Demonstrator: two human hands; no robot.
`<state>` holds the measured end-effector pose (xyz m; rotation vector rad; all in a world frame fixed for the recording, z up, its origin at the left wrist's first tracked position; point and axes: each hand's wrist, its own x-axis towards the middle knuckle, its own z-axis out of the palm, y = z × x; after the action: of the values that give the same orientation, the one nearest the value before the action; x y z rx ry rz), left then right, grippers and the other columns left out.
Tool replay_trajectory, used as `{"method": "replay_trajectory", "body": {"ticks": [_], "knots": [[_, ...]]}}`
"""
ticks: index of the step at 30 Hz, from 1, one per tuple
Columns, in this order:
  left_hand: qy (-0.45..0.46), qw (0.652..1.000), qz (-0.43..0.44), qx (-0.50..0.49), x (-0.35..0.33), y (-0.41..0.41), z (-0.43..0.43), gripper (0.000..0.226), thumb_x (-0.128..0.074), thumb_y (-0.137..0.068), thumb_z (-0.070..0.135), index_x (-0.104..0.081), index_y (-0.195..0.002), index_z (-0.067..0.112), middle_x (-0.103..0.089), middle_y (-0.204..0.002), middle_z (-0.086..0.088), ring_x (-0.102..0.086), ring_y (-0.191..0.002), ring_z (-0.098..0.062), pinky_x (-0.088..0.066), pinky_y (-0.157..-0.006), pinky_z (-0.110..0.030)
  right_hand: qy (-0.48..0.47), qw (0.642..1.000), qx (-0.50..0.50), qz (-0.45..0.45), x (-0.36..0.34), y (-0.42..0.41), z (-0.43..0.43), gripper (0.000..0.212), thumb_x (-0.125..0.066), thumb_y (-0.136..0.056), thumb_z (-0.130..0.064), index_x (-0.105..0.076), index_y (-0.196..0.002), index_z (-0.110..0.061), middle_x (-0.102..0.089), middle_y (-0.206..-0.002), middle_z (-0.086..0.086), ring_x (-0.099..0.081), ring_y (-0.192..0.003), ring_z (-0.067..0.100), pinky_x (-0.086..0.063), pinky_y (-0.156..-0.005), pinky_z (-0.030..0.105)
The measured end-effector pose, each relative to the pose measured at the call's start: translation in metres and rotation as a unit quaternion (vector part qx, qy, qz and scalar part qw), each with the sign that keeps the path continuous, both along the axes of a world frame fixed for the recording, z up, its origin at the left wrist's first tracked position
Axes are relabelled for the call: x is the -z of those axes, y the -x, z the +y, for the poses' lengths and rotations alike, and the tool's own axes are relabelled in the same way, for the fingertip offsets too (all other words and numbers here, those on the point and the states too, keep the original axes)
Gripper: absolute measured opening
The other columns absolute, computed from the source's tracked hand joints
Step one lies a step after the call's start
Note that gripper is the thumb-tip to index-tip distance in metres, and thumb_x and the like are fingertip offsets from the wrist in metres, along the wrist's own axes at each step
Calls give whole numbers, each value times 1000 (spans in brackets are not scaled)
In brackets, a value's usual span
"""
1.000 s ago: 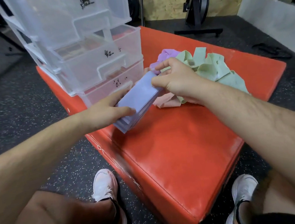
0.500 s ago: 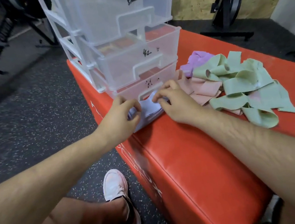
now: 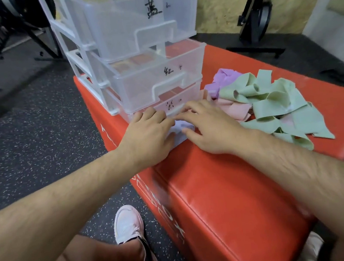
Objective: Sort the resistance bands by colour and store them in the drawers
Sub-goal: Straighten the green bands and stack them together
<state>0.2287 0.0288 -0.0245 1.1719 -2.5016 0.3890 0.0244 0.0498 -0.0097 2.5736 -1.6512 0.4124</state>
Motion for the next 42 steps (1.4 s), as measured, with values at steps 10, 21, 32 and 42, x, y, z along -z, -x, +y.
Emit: {"method": "replay_trajectory", "body": {"ticks": [10,21,32,42], "knots": [[-92,992,38,80,-45,95,4,49,-43,-87,48,-55,-128,24,-57,-123,0,-53,-116,-28,-37,-94,-40,-26,996,76,50,-72,72,32,38,-49,-99,-28,-55,-136,-24,-57,-128,-1,-50,-121,24,-46,-97,45],[-170,979,-74,87,-34,202,-16,46,-60,-84,43,-51,-126,28,-47,-127,0,-51,-117,-26,-32,-83,-38,-62,960,263,-77,-28,199,46,26,-55,-93,-18,-70,-112,-25,-58,-120,-4,-54,-117,17,-45,-100,34],[-307,943,-45,120,-15,254,-33,52,-81,-70,53,-59,-108,26,-60,-89,8,-57,-76,-15,-50,-73,-32,-241,930,272,-64,-19,210,34,42,-74,-77,-36,-61,-117,-32,-64,-103,-10,-63,-90,13,-56,-84,37],[-346,922,62,161,-32,256,-37,32,-71,-84,42,-64,-110,24,-65,-102,10,-63,-93,-11,-52,-84,-29,-90,939,268,-198,-28,215,39,24,-59,-84,-16,-68,-104,-27,-62,-78,-12,-55,-65,1,-42,-61,17]]}}
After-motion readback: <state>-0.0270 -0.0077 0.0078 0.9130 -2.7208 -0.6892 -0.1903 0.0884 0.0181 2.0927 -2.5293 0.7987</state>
